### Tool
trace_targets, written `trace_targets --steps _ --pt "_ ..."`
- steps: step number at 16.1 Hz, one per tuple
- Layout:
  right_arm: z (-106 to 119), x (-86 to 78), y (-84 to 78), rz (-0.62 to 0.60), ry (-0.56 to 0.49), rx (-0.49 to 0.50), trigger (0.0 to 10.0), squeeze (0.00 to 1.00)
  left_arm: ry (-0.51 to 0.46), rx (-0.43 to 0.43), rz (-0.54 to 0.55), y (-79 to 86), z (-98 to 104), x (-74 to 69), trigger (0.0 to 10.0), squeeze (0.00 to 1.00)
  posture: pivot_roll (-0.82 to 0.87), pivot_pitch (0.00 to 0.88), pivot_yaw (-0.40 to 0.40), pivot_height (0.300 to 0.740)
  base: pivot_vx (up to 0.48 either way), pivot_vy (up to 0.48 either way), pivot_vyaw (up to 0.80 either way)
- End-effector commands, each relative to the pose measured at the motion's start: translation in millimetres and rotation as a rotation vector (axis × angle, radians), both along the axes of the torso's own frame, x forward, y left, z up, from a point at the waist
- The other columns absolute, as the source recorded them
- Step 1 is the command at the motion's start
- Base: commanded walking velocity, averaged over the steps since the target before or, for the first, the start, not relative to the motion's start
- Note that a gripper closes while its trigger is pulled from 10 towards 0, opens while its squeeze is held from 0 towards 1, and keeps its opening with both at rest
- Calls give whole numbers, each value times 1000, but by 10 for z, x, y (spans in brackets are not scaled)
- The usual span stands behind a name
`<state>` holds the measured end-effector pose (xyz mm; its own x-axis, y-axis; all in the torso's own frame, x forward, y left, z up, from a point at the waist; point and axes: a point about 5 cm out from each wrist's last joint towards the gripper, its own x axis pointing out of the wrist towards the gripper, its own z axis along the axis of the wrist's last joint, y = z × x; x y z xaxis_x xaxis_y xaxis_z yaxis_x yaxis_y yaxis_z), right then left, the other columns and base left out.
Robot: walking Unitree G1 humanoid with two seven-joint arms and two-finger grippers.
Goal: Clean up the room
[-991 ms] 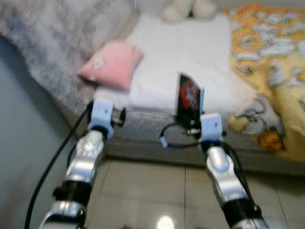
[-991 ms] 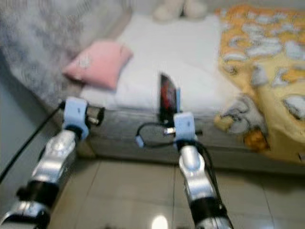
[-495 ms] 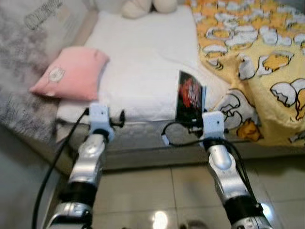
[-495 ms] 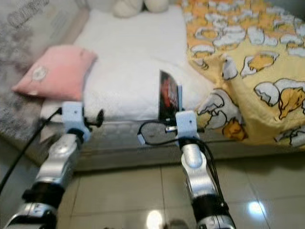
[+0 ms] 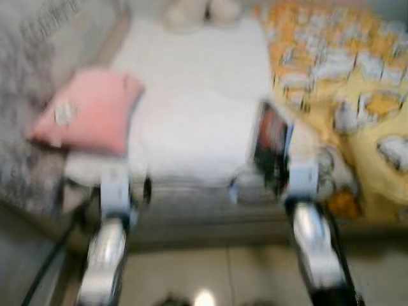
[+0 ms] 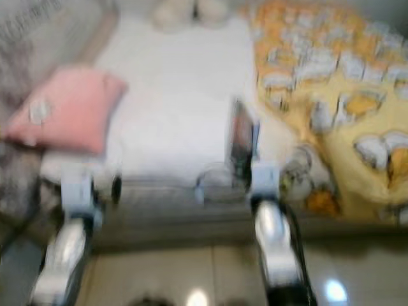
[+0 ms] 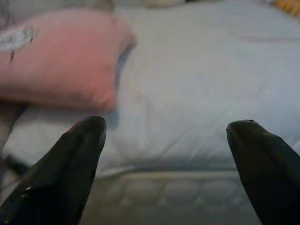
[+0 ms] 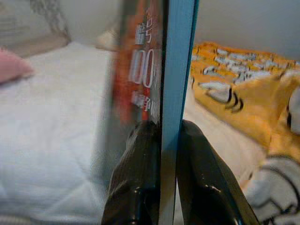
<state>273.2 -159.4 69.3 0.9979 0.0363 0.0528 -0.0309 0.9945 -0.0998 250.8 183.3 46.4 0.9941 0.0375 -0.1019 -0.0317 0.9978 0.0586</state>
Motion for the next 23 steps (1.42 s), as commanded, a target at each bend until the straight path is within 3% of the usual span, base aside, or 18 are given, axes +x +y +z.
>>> trace_targets --steps 1,5,8,13,15,23 --pt "25 -36 -105 -24 -24 0 0 0 -42 1 -31 -105 65 49 10000 0 -135 0 35 723 0 480 0" --pt "73 54 -3 6 -25 13 0 0 -65 9 73 29 191 290 10000 0 -133 0 39 723 0 480 0" --pt "136 117 44 28 -53 2 0 0 -33 68 -74 -89 284 502 10000 0 -127 0 45 723 313 151 0" --pt "113 114 51 25 -43 5 0 0 -55 108 -97 -148 340 540 10000 0 -129 0 53 723 96 0 0" --pt "87 99 46 23 -35 1 0 0 -51 107 -130 -230 340 539 10000 0 -132 0 55 723 480 0 0" --pt "102 122 -6 11 -37 -6 0 0 -73 74 -132 -277 372 540 10000 0 -136 0 53 723 480 0 0"
